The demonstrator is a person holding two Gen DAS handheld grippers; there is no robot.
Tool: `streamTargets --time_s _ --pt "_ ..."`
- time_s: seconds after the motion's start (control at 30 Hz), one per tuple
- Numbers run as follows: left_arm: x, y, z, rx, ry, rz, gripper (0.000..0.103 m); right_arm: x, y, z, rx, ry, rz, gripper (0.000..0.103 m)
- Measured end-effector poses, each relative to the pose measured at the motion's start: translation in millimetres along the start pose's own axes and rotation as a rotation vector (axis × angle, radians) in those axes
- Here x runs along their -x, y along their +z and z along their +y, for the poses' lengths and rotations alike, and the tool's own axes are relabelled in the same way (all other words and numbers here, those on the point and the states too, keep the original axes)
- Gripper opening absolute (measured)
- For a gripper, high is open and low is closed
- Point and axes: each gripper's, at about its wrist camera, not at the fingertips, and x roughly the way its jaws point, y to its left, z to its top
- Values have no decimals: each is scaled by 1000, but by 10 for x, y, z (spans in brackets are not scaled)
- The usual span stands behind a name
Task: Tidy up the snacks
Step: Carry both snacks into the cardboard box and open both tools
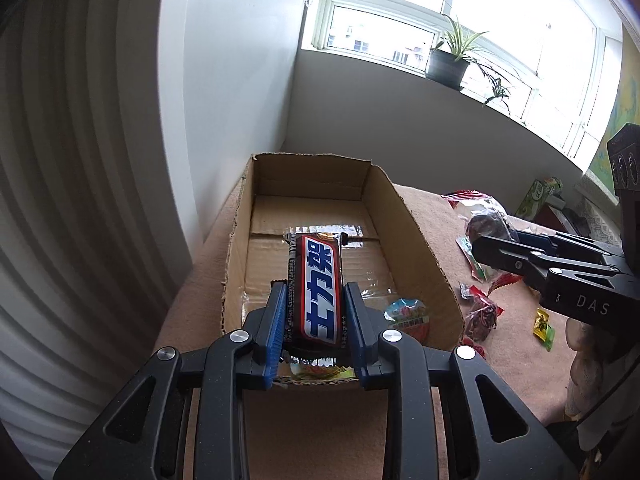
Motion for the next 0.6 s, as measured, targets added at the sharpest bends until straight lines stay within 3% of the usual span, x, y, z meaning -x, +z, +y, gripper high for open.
streamTargets --time_s 0.27,0.3,0.4,0.43,0.5,0.6 --pt "-95 12 175 45 7 3 27 -238 33 188 41 19 27 44" --pt "-101 11 176 43 7 6 27 -245 37 205 43 24 30 49" --pt "-102 17 167 40 14 10 28 -219 60 222 49 14 7 84" --pt "-101 22 166 42 15 10 30 -187 60 223 51 10 -5 86" --pt "-87 31 170 51 16 4 48 -137 61 207 53 3 -10 86" --pt "-48 41 172 55 17 -10 54 -52 39 150 45 0 -16 87"
